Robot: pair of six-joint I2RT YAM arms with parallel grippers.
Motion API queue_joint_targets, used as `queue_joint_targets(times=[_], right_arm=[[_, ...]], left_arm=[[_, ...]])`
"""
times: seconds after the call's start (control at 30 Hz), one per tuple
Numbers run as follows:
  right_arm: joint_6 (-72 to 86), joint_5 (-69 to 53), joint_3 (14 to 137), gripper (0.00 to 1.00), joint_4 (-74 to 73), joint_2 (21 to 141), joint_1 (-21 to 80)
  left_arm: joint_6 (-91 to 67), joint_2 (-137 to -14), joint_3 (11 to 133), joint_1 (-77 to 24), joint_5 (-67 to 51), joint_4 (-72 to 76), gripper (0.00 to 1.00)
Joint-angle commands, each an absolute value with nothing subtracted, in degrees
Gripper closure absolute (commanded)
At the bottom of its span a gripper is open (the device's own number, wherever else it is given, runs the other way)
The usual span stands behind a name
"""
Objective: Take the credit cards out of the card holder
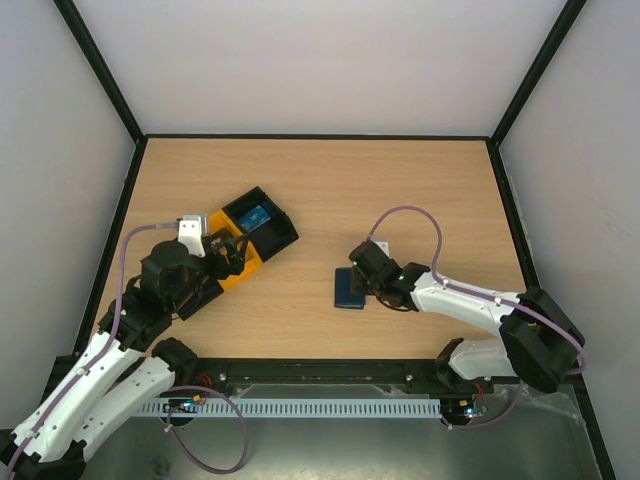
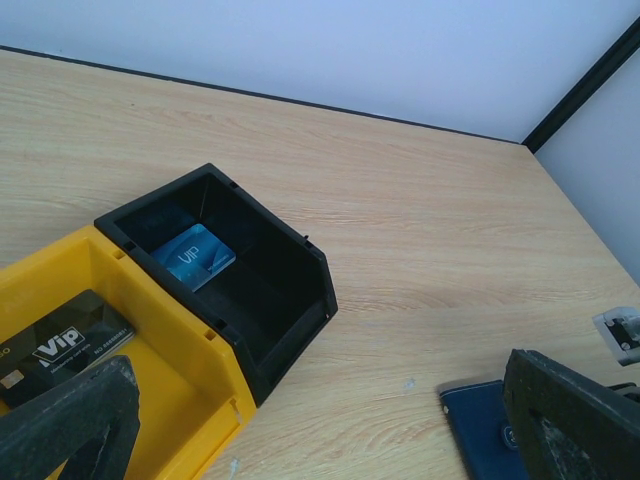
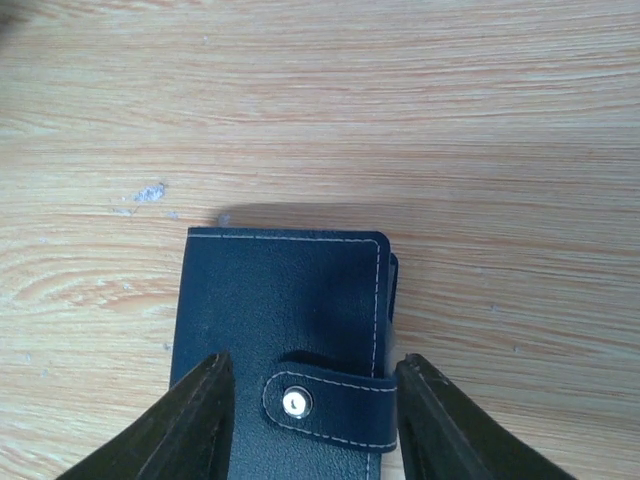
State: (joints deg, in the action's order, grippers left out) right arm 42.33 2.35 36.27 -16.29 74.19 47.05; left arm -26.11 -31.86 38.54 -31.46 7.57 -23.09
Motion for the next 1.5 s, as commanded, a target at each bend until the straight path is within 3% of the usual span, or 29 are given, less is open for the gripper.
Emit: queue_joint_targets(times=[0.0,0.13,0.7,0.87,1.07,1.47], right_arm=[[44.05,3.93,37.76,0.60,-19.13,74.37,48.10],[45.09,4.54,38.58,0.66,-18.41,76.43,48.71],[47.22,10.21,41.48,0.71,-20.12,85.23,52.66],[47.29,11.91,41.53,0.79,-21.22,85.95,53.14],[47.07,11.94,41.90,0.97,-21.49,85.98,53.82],[45.19,10.08,40.92,0.98,-17.98,80.96,54.09]], left_arm=[[-26.28,-31.55,38.13,-31.12,8.17,-22.80,0.00],[-26.37,-31.29,38.06,-31.16,8.17,-22.78,0.00],[-26.28,-31.32,37.99,-31.11,8.00,-22.65,0.00],[-26.24,-31.38,37.97,-31.10,8.04,-22.67,0.00],[-26.27,-31.84,37.93,-31.08,8.17,-22.59,0.00],[-27.89,-35.00,38.30,-31.11,8.15,-23.61,0.00]])
